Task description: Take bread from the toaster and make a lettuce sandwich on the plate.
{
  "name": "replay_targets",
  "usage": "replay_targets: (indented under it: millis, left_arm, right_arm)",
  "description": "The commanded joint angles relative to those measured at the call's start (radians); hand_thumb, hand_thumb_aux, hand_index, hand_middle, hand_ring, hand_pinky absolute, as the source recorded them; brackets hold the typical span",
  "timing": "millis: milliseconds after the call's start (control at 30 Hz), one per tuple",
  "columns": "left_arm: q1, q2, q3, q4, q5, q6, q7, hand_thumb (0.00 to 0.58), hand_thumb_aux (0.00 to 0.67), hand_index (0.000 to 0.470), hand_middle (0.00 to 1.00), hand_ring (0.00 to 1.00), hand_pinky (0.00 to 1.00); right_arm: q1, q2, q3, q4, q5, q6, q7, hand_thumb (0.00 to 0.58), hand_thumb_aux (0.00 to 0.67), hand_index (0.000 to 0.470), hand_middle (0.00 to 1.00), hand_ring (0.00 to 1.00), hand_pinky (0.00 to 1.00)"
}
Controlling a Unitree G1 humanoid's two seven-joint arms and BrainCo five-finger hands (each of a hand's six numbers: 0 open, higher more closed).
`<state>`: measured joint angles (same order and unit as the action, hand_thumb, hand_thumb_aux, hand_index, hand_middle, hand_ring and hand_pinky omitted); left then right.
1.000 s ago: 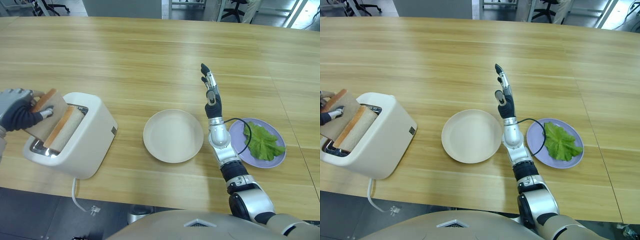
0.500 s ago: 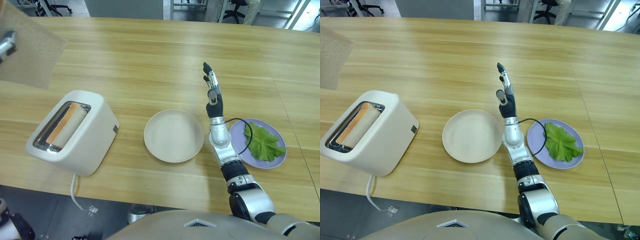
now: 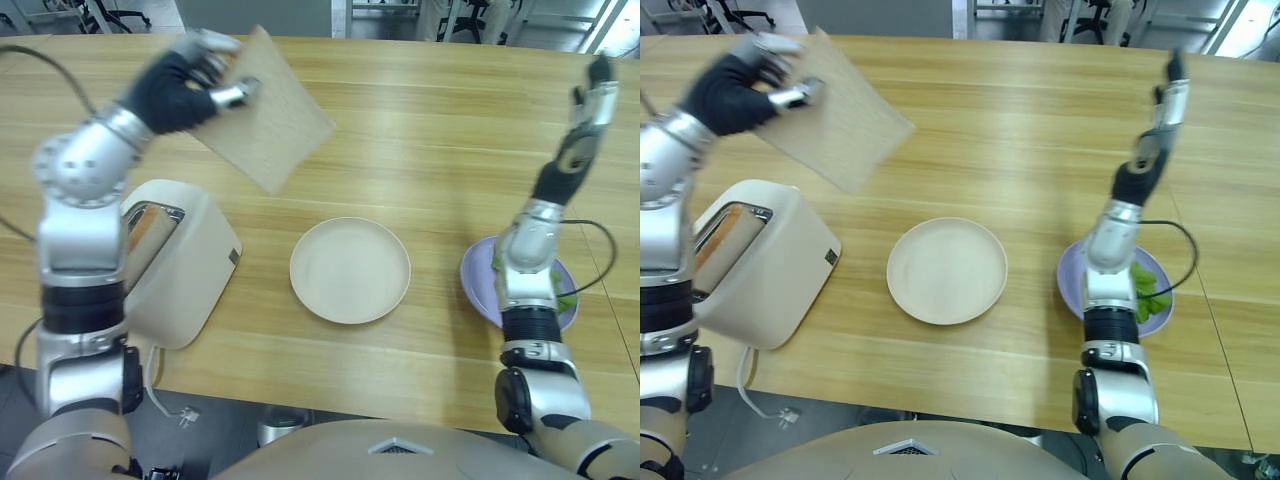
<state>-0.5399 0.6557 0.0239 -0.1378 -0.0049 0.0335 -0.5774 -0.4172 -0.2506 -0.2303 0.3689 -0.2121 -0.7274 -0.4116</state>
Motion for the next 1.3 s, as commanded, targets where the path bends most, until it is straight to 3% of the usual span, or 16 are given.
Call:
replay_targets:
  millis: [33, 333, 533, 767, 800, 833, 867, 1000, 1033, 1067, 1100, 1133, 1300]
  left_arm:
    - [-0.008, -0.038, -0.154, 0.09, 0.037, -0.016, -0.103, 0.58, 0.67, 0.46, 1.0, 1.0, 1.0]
    - [-0.116, -0.161, -0.425, 0.545, 0.148, -0.188, -0.317, 0.58, 0.67, 0.46, 1.0, 1.0, 1.0]
    - [-0.221, -0.265, -0.447, 0.845, 0.188, -0.312, -0.307, 0.58, 0.67, 0.46, 1.0, 1.0, 1.0]
    - [-0.298, -0.351, -0.455, 1.0, 0.231, -0.42, -0.271, 0.58, 0.67, 0.46, 1.0, 1.0, 1.0]
    - [-0.302, -0.359, -0.457, 1.017, 0.238, -0.431, -0.266, 0.58, 0.67, 0.46, 0.87, 0.87, 0.87]
    - [-0.305, -0.364, -0.459, 1.031, 0.245, -0.442, -0.263, 0.58, 0.67, 0.46, 0.23, 0.23, 0.23]
    - [-0.307, -0.368, -0.463, 1.044, 0.255, -0.454, -0.261, 0.58, 0.67, 0.46, 0.02, 0.02, 0.02]
    - [-0.303, -0.373, -0.467, 1.081, 0.284, -0.488, -0.248, 0.58, 0.67, 0.46, 0.0, 0.0, 0.0]
    - [-0.3, -0.372, -0.467, 1.085, 0.288, -0.493, -0.249, 0.56, 0.547, 0.375, 0.0, 0.0, 0.0]
    - [-0.298, -0.372, -0.465, 1.088, 0.294, -0.496, -0.243, 0.456, 0.36, 0.247, 0.0, 0.0, 0.0]
    - [-0.298, -0.371, -0.466, 1.093, 0.305, -0.499, -0.232, 0.456, 0.36, 0.247, 0.0, 0.0, 0.0]
    - [-0.298, -0.371, -0.465, 1.098, 0.313, -0.501, -0.222, 0.0, 0.0, 0.0, 0.0, 0.0, 0.0]
    - [-0.289, -0.371, -0.454, 1.104, 0.328, -0.511, -0.188, 0.0, 0.0, 0.0, 0.0, 0.0, 0.0]
  right_arm:
    - [0.006, -0.033, -0.038, -0.063, -0.016, 0.034, -0.011, 0.0, 0.0, 0.0, 0.0, 0.0, 0.0]
    - [0.031, -0.05, -0.06, -0.156, -0.047, 0.068, -0.015, 0.0, 0.0, 0.0, 0.0, 0.0, 0.0]
    - [0.04, -0.024, -0.028, -0.146, -0.047, 0.071, 0.0, 0.0, 0.0, 0.0, 0.0, 0.0, 0.0]
    - [0.042, -0.017, -0.011, -0.145, -0.039, 0.072, 0.022, 0.0, 0.0, 0.0, 0.0, 0.0, 0.0]
    - [0.043, -0.018, -0.008, -0.145, -0.043, 0.07, 0.026, 0.0, 0.0, 0.0, 0.0, 0.0, 0.0]
    - [0.044, -0.018, -0.005, -0.145, -0.045, 0.07, 0.029, 0.0, 0.0, 0.0, 0.0, 0.0, 0.0]
    - [0.045, -0.018, -0.002, -0.145, -0.047, 0.069, 0.032, 0.0, 0.0, 0.0, 0.0, 0.0, 0.0]
    - [0.045, -0.026, 0.007, -0.14, -0.051, 0.074, 0.051, 0.0, 0.0, 0.0, 0.0, 0.0, 0.0]
    - [0.044, -0.031, 0.011, -0.138, -0.054, 0.077, 0.059, 0.0, 0.0, 0.0, 0.0, 0.0, 0.0]
    - [0.043, -0.035, 0.015, -0.134, -0.056, 0.081, 0.067, 0.0, 0.0, 0.0, 0.0, 0.0, 0.0]
    - [0.043, -0.04, 0.02, -0.129, -0.058, 0.087, 0.078, 0.0, 0.0, 0.0, 0.0, 0.0, 0.0]
    - [0.043, -0.047, 0.026, -0.123, -0.063, 0.097, 0.089, 0.0, 0.0, 0.0, 0.0, 0.0, 0.0]
    - [0.059, -0.098, 0.043, -0.108, -0.098, 0.142, 0.136, 0.0, 0.0, 0.0, 0.0, 0.0, 0.0]
